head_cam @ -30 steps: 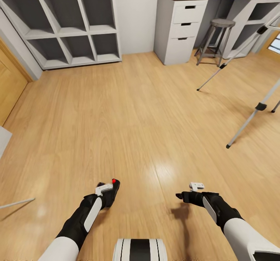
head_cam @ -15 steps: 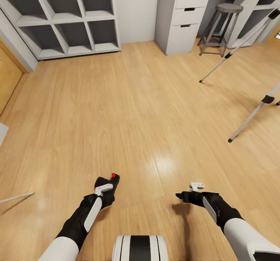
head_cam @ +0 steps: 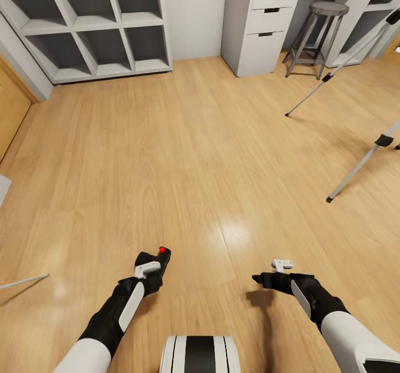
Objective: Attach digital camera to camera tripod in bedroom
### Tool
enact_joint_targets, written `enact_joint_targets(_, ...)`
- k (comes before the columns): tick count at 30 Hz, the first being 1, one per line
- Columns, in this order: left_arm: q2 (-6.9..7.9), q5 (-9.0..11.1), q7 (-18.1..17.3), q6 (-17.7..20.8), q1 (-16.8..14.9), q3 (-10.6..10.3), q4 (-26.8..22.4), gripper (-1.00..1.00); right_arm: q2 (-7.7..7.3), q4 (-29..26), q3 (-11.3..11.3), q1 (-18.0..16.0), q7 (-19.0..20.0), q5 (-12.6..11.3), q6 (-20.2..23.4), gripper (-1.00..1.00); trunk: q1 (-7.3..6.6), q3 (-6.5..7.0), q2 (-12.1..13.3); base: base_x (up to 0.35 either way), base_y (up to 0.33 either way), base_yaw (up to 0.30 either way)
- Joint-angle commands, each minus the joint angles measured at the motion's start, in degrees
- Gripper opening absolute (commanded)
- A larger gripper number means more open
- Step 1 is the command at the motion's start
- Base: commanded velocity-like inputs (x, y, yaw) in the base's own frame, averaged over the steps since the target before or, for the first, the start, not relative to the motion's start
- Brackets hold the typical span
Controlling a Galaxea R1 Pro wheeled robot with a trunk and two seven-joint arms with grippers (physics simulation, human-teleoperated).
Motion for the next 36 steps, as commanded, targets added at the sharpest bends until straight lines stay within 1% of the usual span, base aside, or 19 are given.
enact_joint_targets(1, 0.05, 0.9, 0.9, 0.5, 0.0, -0.1, -0.4, 1.00, -0.08, -0.2, -0.2, 0.0, 0.2, -0.3, 0.4, 1.00, -0.01, -0.04, 0.0, 0.000, 0.000, 0.000)
enact_joint_targets(6, 0.35, 2.1, 1.9, 2.1, 0.0, 0.0, -2.0, 1.00, -0.37, -0.4, -0.2, 0.0, 0.2, -0.4, 0.3, 1.00, -0.01, -0.04, 0.0, -0.053, 0.040, 0.000)
enact_joint_targets(14, 0.43, 2.2, 2.0, 2.7, 0.0, 0.0, -4.6, 1.00, -0.41, -0.4, -0.1, 0.0, 0.2, -0.3, 0.2, 1.00, -0.01, -0.04, 0.0, -0.116, 0.098, 0.000)
enact_joint_targets(28, 0.62, 2.2, 1.8, 2.7, 0.0, -0.1, -4.3, 1.00, -0.39, -0.4, -0.1, 0.0, 0.2, -0.2, 0.1, 1.00, -0.01, -0.04, 0.0, -0.012, 0.010, 0.000)
enact_joint_targets(33, 0.77, 1.5, 1.6, 2.6, 0.0, -0.4, -3.8, 1.00, -0.36, -0.4, -0.2, 0.0, 0.1, -0.1, 0.1, 1.00, -0.01, -0.04, 0.0, 0.000, 0.000, 0.000)
enact_joint_targets(36, 0.84, 0.5, 1.4, 1.9, 0.0, -1.3, -3.0, 1.00, -0.36, -0.4, -0.2, 0.0, 0.1, -0.1, 0.0, 1.00, -0.01, -0.04, 0.0, 0.000, 0.000, 0.000)
